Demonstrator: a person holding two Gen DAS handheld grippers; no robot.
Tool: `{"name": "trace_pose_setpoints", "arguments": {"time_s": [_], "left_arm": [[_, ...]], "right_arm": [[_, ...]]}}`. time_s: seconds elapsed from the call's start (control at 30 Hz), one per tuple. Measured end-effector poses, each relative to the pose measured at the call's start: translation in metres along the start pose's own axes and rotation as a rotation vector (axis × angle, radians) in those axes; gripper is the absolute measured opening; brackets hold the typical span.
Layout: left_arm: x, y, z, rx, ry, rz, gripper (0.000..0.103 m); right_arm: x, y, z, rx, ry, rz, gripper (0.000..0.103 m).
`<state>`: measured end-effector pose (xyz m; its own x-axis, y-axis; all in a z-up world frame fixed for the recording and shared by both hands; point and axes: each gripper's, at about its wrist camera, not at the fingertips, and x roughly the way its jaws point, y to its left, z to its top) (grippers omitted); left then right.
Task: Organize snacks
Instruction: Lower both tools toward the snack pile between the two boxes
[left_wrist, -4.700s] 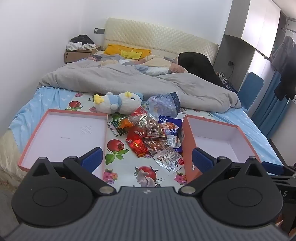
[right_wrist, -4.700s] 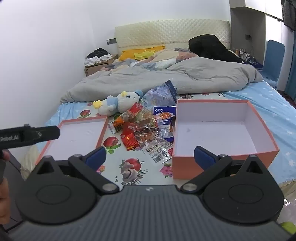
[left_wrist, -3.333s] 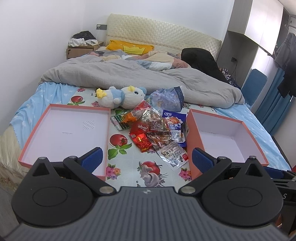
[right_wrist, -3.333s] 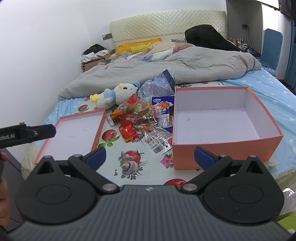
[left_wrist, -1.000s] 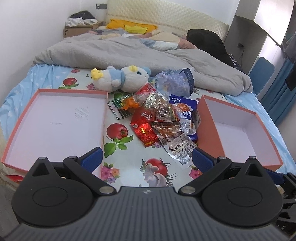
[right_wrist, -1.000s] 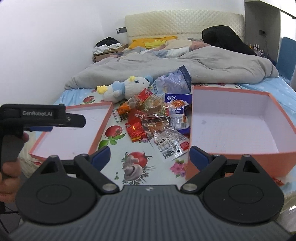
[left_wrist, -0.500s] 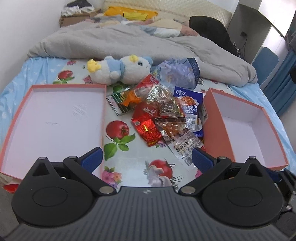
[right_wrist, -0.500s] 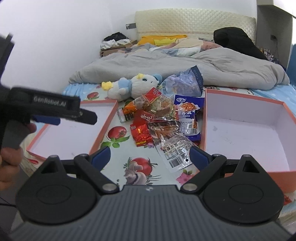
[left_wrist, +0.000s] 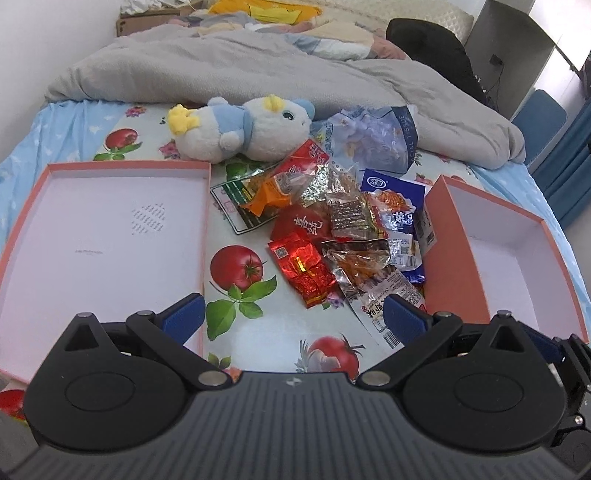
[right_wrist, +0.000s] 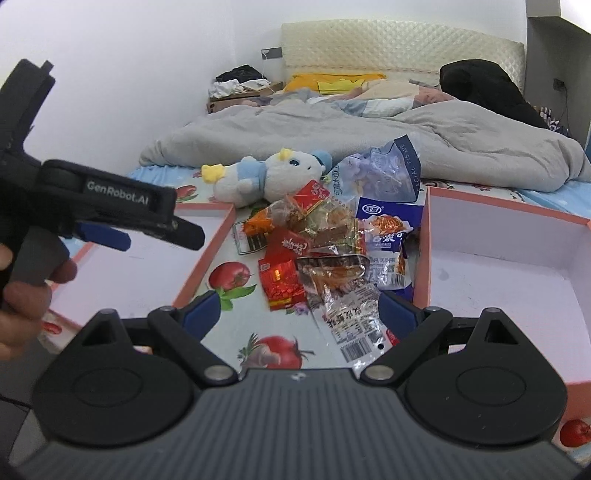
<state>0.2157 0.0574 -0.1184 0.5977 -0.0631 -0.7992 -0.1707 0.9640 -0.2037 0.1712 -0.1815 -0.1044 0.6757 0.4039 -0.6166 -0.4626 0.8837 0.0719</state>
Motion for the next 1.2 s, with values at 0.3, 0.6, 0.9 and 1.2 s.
{"name": "trace_pose_setpoints", "arguments": {"time_s": [0.3, 0.6, 0.9, 1.2], "left_arm": [[0.040, -0.001, 0.014, 0.006, 0.033, -0.045, 0.101], [0.080, 0.004, 0.023, -0.029, 0.064, -0.124, 0.089], [0.123, 0.006, 0.027, -0.021, 0.125, -0.168, 0.079], [0.165, 0.005, 0.025, 0.021, 0.194, -0.118, 0.078]], "right_arm": [[0.036, 0.000, 0.006, -0.069, 0.035, 0.005, 0.094], [0.071, 0.000, 0.007, -0.108, 0.077, 0.024, 0.093], [0.109, 0.002, -0.001, -0.168, 0.163, 0.003, 0.078], [0.144, -0.003, -0.007, -0.207, 0.232, -0.069, 0.077]]}}
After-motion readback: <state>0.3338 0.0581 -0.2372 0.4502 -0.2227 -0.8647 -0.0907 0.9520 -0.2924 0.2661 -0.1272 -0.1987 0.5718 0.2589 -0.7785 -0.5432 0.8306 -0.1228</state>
